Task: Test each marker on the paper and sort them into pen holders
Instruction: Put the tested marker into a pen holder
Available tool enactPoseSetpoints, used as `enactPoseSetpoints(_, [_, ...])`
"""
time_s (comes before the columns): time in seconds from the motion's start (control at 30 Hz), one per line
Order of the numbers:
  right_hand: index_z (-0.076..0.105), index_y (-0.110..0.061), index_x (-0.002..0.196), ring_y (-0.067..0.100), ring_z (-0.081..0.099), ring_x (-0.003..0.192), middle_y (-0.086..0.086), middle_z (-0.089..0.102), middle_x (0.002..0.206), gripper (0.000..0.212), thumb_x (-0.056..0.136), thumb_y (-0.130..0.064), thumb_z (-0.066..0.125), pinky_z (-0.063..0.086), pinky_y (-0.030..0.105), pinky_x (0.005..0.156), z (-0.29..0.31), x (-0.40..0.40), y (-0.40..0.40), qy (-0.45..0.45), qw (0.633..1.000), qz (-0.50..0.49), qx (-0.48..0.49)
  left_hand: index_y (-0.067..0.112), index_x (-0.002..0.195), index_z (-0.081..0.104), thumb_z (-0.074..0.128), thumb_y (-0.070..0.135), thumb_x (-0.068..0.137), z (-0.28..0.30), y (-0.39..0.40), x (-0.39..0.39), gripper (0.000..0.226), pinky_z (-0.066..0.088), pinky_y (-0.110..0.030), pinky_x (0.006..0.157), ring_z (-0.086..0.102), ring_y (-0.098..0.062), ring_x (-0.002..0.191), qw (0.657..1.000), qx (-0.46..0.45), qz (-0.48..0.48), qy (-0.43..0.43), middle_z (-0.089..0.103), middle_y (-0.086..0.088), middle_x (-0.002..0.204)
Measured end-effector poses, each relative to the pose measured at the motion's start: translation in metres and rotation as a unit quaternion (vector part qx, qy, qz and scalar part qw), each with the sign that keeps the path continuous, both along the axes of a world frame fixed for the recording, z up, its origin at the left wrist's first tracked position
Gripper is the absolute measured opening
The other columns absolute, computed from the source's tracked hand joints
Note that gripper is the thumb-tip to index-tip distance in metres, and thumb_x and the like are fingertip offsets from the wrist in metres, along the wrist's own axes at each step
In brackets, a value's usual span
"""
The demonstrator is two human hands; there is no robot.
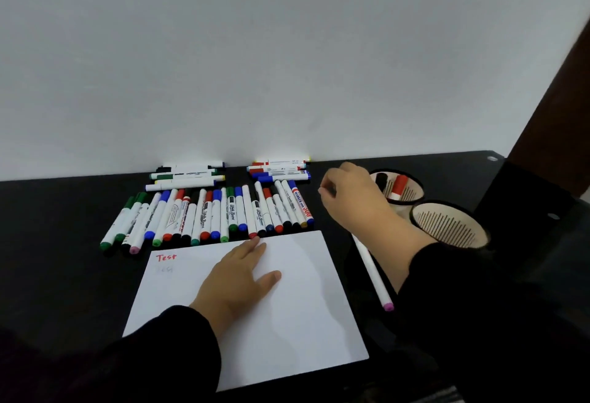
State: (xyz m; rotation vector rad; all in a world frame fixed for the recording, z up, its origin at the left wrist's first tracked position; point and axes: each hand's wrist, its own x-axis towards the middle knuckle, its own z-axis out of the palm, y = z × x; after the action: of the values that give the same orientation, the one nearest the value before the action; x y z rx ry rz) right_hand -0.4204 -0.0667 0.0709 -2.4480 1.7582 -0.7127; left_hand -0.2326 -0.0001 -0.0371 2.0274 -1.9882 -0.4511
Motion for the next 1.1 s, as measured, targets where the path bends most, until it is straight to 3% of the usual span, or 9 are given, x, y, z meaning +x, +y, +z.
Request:
enactPoseSetpoints(0.2, [0.058, -0.018, 0.113, 0.020, 0.054, 0.101, 0.005, 0.056, 0.117, 0.021, 0.094, -0.021, 0.052, 0.045, 0.029, 0.077, -0.042, 0.023, -0.033, -0.036, 0.985, -0.051, 0.159, 0.028, 0.149, 0.019, 0.042, 0.057, 0.091, -0.004, -0.003, 0.002, 0.069, 0.010, -0.023, 0.113, 0.008, -0.005, 0.142, 1.000, -0.008, -0.004, -0.002, 0.006, 0.017, 0.156])
enactPoseSetpoints(0.3, [0.055, -0.019, 0.120, 0.016, 0.052, 0.093, 0.004, 0.058, 0.120, 0.025, 0.095, -0.017, 0.052, 0.043, 0.026, 0.075, -0.058, 0.030, -0.047, -0.079, 0.974, -0.061, 0.204, 0.027, 0.149, 0.020, 0.043, 0.056, 0.090, -0.005, -0.003, 0.003, 0.069, 0.010, -0.022, 0.112, 0.009, -0.006, 0.142, 1.000, -0.021, -0.004, 0.000, 0.008, 0.016, 0.156])
enactPoseSetpoints(0.4, [0.053, -0.020, 0.123, 0.018, 0.055, 0.098, 0.005, 0.058, 0.120, 0.030, 0.094, -0.012, 0.052, 0.045, 0.027, 0.075, -0.067, 0.034, -0.061, -0.098, 0.964, -0.069, 0.237, 0.028, 0.148, 0.020, 0.044, 0.056, 0.090, -0.006, -0.003, 0.003, 0.069, 0.009, -0.022, 0.112, 0.009, -0.005, 0.142, 1.000, -0.025, -0.003, 0.005, 0.008, 0.016, 0.156])
enactPoseSetpoints(0.6, [0.052, -0.015, 0.126, 0.020, 0.057, 0.100, 0.007, 0.058, 0.119, 0.036, 0.091, -0.008, 0.055, 0.046, 0.028, 0.075, -0.075, 0.039, -0.071, -0.049, 0.959, -0.085, 0.267, 0.029, 0.149, 0.018, 0.042, 0.057, 0.090, -0.008, -0.003, 0.005, 0.070, 0.010, -0.025, 0.113, 0.008, -0.006, 0.142, 1.000, -0.020, -0.005, -0.004, 0.007, 0.016, 0.156])
enactPoseSetpoints(0.77, [0.058, -0.008, 0.117, 0.019, 0.057, 0.083, 0.008, 0.058, 0.096, 0.030, 0.089, -0.021, 0.060, 0.042, 0.026, 0.061, -0.067, 0.042, -0.073, 0.022, 0.945, -0.123, 0.304, 0.029, 0.149, 0.017, 0.042, 0.057, 0.090, -0.007, -0.002, 0.004, 0.070, 0.009, -0.024, 0.113, 0.008, -0.006, 0.142, 1.000, -0.014, -0.004, -0.004, 0.006, 0.017, 0.156])
enactPoseSetpoints(0.9, [0.061, -0.008, 0.114, 0.014, 0.050, 0.063, 0.007, 0.058, 0.089, 0.028, 0.088, -0.019, 0.060, 0.033, 0.024, 0.048, -0.064, 0.036, -0.062, -0.067, 0.945, -0.134, 0.290, 0.029, 0.148, 0.019, 0.043, 0.057, 0.090, -0.006, -0.002, 0.005, 0.070, 0.008, -0.023, 0.113, 0.008, -0.005, 0.142, 1.000, -0.003, -0.002, 0.003, 0.008, 0.017, 0.156])
enactPoseSetpoints(1.1, [0.065, -0.016, 0.102, 0.012, 0.051, 0.063, 0.001, 0.061, 0.078, 0.016, 0.089, -0.016, 0.056, 0.041, 0.026, 0.056, -0.038, 0.027, -0.012, -0.238, 0.933, -0.094, 0.254, 0.028, 0.146, 0.028, 0.047, 0.048, 0.092, 0.004, -0.001, 0.006, 0.061, 0.015, -0.022, 0.111, 0.020, -0.005, 0.139, 0.996, -0.005, 0.017, 0.089, 0.025, 0.012, 0.153])
